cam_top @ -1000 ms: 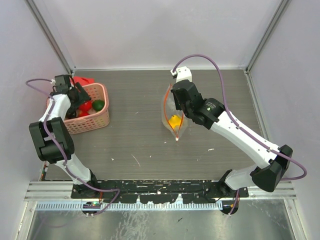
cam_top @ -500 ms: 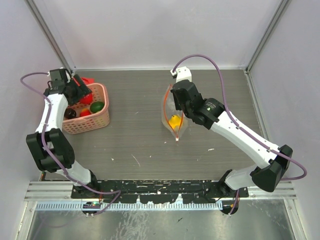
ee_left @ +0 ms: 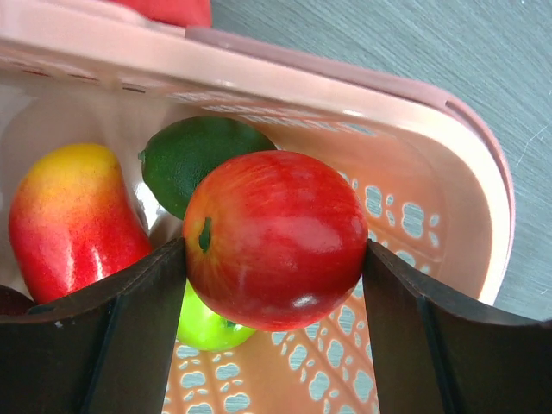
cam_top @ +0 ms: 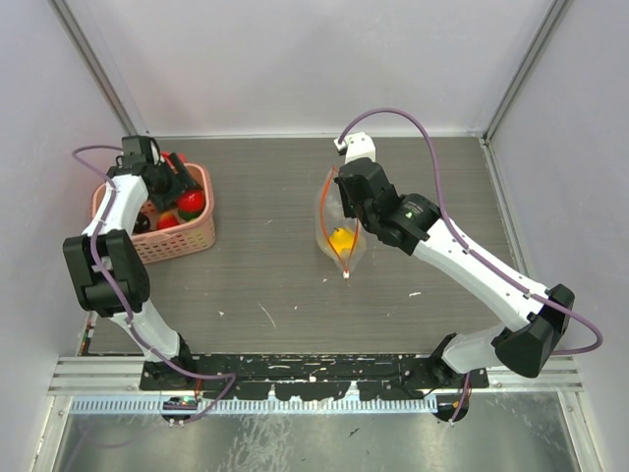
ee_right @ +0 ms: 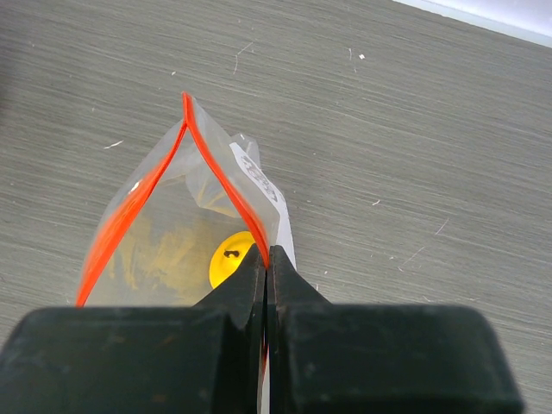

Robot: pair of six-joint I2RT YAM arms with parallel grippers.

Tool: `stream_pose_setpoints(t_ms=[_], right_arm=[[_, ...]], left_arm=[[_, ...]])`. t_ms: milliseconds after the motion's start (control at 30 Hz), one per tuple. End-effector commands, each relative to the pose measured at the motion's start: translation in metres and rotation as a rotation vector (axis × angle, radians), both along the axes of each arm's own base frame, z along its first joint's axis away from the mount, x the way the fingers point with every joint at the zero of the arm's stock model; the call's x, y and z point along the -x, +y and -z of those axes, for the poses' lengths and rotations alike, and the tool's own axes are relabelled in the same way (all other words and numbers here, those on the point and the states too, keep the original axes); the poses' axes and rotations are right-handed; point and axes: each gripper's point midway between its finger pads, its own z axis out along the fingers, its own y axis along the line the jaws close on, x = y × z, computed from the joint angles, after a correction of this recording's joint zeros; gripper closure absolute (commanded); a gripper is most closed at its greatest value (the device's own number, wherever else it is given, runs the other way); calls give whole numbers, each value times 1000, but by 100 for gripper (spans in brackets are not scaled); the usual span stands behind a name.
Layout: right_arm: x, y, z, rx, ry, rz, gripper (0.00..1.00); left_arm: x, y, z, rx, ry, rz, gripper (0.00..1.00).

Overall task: Place the food in the zip-top bag and seal the zipper
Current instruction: Pick up the fake fruit from the bin.

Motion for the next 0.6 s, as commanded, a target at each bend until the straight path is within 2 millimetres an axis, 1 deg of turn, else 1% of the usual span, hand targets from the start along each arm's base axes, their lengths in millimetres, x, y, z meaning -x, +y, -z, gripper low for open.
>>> stream_pose_setpoints(t_ms=[0,100,300,467,567], right_arm=[[-4,2,-18,-63,-52,11,100],[-4,2,-17,-61,-50,10,100],[-4,4,-15,-63,-48,5,100],[-5,6,-14,-67,-45,-1,100],[-5,6,-14,-67,-44,-2,100]], left_arm=[[2,2,19,8,70,-11,44],[2,3,24,8,87,-13,35],[0,3,27,12,92,-11,25],[-1,1,27,18,86,-6,19],[-3,1,26,20,82,-4,17]])
